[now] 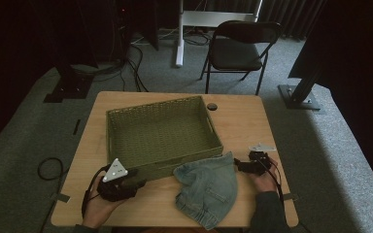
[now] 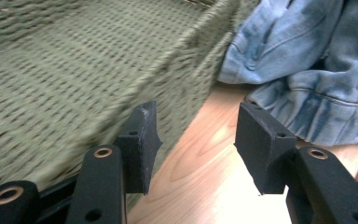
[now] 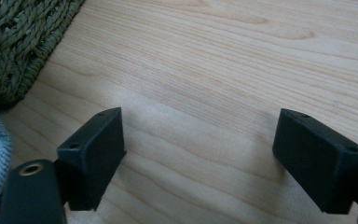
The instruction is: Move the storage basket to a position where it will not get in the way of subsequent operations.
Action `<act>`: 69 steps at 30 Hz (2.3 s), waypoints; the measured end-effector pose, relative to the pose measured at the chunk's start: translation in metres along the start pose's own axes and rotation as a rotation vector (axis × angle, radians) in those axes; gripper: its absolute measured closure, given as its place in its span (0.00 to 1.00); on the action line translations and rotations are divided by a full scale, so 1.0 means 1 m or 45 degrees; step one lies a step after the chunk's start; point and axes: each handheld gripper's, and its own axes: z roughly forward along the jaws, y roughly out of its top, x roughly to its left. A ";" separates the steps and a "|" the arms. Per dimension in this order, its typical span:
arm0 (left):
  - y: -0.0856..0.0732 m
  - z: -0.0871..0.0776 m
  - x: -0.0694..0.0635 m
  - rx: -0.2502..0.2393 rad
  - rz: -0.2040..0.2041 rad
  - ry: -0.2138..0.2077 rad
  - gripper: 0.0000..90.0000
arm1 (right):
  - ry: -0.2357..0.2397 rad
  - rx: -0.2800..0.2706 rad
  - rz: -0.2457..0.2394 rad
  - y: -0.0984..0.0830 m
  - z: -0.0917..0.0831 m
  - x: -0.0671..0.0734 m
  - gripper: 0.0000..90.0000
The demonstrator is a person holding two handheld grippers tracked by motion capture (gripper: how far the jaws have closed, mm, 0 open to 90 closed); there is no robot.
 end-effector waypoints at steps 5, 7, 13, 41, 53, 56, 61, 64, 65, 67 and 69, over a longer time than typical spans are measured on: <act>-0.008 -0.011 0.006 -0.006 -0.014 0.039 0.55 | -0.014 0.016 0.011 0.002 -0.008 0.004 0.47; -0.013 -0.017 0.007 -0.004 -0.018 0.062 0.55 | -0.022 -0.017 0.006 0.003 -0.014 0.006 0.47; -0.025 -0.030 0.016 -0.010 -0.060 0.123 0.55 | 0.001 -0.121 0.004 0.010 -0.033 0.013 0.47; -0.041 -0.024 0.039 0.005 -0.169 0.335 0.72 | 0.199 -0.253 -0.197 0.048 -0.054 0.064 0.63; -0.023 -0.002 0.065 -0.002 -0.153 0.320 0.72 | 0.150 -0.237 -0.180 0.057 -0.046 0.059 0.67; -0.015 0.008 0.074 -0.003 -0.149 0.322 0.72 | 0.125 -0.231 -0.160 0.060 -0.042 0.055 0.68; -0.002 0.023 0.085 0.003 -0.147 0.329 0.72 | 0.116 -0.218 -0.115 0.063 -0.035 0.045 0.67; 0.008 0.033 0.091 0.015 -0.152 0.335 0.73 | 0.102 -0.217 -0.108 0.066 -0.033 0.040 0.67; 0.011 0.037 0.093 0.016 -0.158 0.337 0.73 | 0.095 -0.219 -0.110 0.067 -0.032 0.039 0.67; 0.017 0.044 0.097 0.019 -0.163 0.337 0.73 | 0.074 -0.212 -0.116 0.071 -0.029 0.037 0.68; 0.024 0.052 0.102 0.021 -0.176 0.342 0.73 | 0.071 -0.210 -0.107 0.074 -0.027 0.034 0.69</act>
